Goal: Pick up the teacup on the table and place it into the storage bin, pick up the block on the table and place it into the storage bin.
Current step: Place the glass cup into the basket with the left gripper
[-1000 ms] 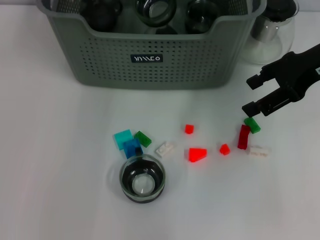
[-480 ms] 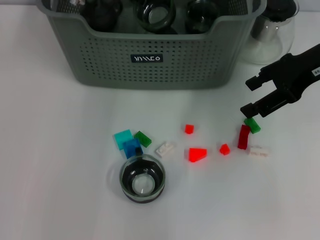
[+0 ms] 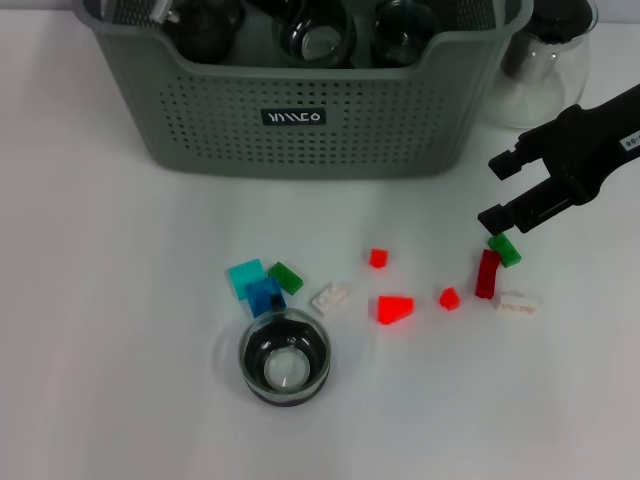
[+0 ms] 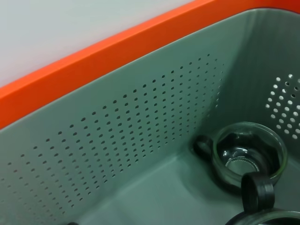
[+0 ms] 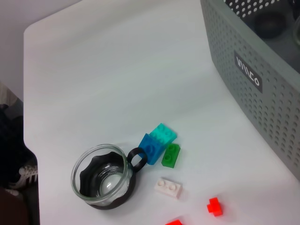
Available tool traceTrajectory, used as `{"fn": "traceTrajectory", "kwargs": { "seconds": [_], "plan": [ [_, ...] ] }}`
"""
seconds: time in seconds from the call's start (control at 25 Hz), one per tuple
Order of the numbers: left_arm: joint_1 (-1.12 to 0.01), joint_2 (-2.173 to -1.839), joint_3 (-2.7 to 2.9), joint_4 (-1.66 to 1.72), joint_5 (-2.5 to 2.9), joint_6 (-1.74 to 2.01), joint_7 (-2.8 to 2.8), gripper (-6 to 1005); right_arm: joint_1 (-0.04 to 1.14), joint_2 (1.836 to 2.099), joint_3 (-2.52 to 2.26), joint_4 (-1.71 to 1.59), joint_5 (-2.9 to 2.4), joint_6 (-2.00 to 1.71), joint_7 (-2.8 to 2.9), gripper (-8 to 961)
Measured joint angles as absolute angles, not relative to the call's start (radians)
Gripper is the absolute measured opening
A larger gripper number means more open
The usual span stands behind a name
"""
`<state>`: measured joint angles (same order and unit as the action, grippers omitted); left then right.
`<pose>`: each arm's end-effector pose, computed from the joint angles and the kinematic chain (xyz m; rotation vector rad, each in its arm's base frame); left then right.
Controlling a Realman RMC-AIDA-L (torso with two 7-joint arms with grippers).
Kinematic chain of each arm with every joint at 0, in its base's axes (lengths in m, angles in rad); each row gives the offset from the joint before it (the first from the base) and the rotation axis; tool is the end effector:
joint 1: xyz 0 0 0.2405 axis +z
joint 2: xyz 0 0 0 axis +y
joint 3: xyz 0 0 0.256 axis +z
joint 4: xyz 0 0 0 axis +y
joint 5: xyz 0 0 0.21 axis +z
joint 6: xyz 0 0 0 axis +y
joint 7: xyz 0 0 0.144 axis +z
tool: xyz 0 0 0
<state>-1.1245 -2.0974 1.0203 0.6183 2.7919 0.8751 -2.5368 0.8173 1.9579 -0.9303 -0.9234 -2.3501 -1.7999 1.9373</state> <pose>-0.1257 0.4874 -0.0292 -2.3081 -0.8127 0.1603 0.1803 0.3754 0.0451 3.0679 -0.6572 0.1121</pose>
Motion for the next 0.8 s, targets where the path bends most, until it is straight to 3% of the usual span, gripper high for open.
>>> {"fn": "traceTrajectory", "kwargs": {
  "seconds": [0.8],
  "plan": [
    [-1.118,-2.114,1.037,0.617,2.792,0.867,-2.535,45,0.814,1.957,-0.931,-0.922,-2.350,-1.794,1.937,912]
  ]
}}
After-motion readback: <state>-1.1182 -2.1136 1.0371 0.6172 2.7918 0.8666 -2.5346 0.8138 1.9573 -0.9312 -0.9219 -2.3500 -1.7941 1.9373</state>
